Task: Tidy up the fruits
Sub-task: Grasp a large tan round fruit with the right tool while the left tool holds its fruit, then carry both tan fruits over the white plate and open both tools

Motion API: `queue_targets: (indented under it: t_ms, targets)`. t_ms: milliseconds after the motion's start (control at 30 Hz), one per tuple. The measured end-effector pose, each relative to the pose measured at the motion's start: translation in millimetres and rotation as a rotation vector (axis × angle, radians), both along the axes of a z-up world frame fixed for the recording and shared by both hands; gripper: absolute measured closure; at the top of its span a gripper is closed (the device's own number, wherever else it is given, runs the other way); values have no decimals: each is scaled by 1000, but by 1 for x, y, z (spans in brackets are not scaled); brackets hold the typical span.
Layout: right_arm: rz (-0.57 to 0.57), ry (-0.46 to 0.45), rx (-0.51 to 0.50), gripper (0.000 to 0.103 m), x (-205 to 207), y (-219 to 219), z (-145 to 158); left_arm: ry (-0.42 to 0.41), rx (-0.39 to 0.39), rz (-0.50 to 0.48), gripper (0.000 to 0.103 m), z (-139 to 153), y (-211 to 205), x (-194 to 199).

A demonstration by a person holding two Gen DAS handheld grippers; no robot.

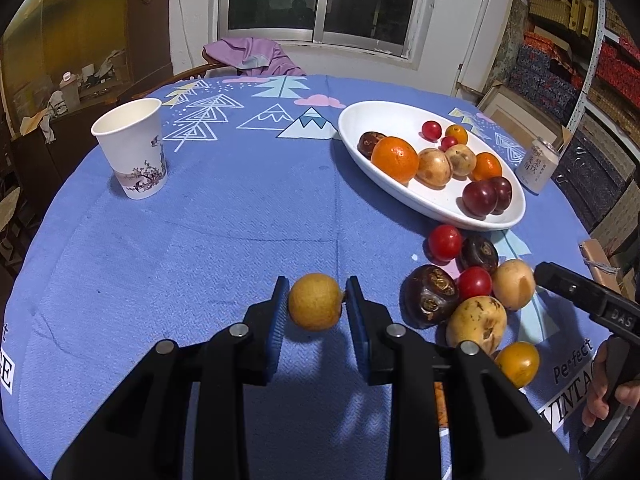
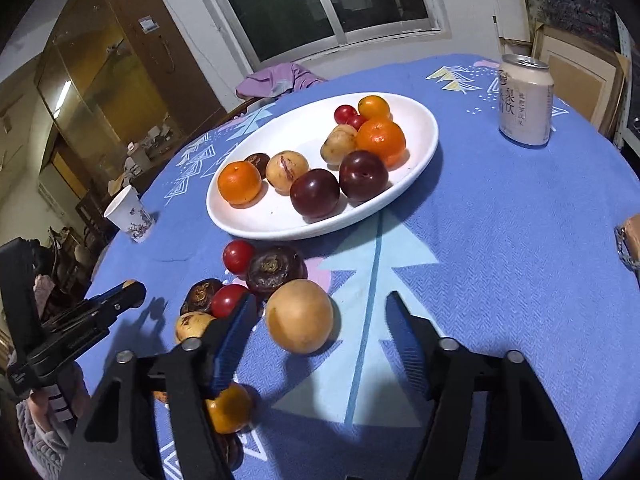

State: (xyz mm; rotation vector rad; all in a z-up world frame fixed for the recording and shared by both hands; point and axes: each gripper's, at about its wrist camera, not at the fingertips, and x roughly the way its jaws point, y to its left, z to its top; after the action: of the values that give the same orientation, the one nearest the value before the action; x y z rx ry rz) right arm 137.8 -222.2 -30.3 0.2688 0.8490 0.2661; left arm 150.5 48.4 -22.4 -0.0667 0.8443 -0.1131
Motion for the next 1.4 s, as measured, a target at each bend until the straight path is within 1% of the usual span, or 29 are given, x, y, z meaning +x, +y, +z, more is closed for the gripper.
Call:
queue_targets:
  t_ms: [100,267,333,367,400,567,700,833,967,1033,1167,1267,1333,1400]
  targets:
    - [31,10,-18,45,3,8,-3,3,3,-4,74,-1,-2,0]
    - [58,-3,-94,46,4,22,-6,9,8,-11,74,-3,-6,0]
    - [61,7,-119,51,7,25,-10,10,10,-13,74,-4,-7,1]
    - [64,14,-127,57,9,26,-12,12,9,-15,74,-4,-7,1]
    - [69,22,-134,58,10,27,-15,13,8,-16,74,-5,-7,1]
    - [79,12,-150,59,6,28,-15,28,-16,-30,74,-7,-6,3]
    - [67,11,-74,59,2,16,-9,37,-72,-46,74,-5,-2,3]
    - [41,-30,4,59,-6,-1,7,16,-84,-49,74,1,-1,0]
    - [19,-93,66,59,-15,-16,28,-29,-45,-26,74,13,-8,-2]
    - [12,-123,84,59,-16,-21,40,-44,-38,-37,74,26,-16,2]
    - [-2,-147,86,59,5,-28,68,-82,-19,-67,74,62,-42,22]
    - [-22,-149,81,59,37,-29,84,-110,-46,-83,74,84,-63,46]
    - [-25,-135,106,59,58,-27,85,-112,-80,-81,74,89,-73,65]
    - [-31,-117,130,59,80,-24,82,-91,-119,-71,74,82,-79,81]
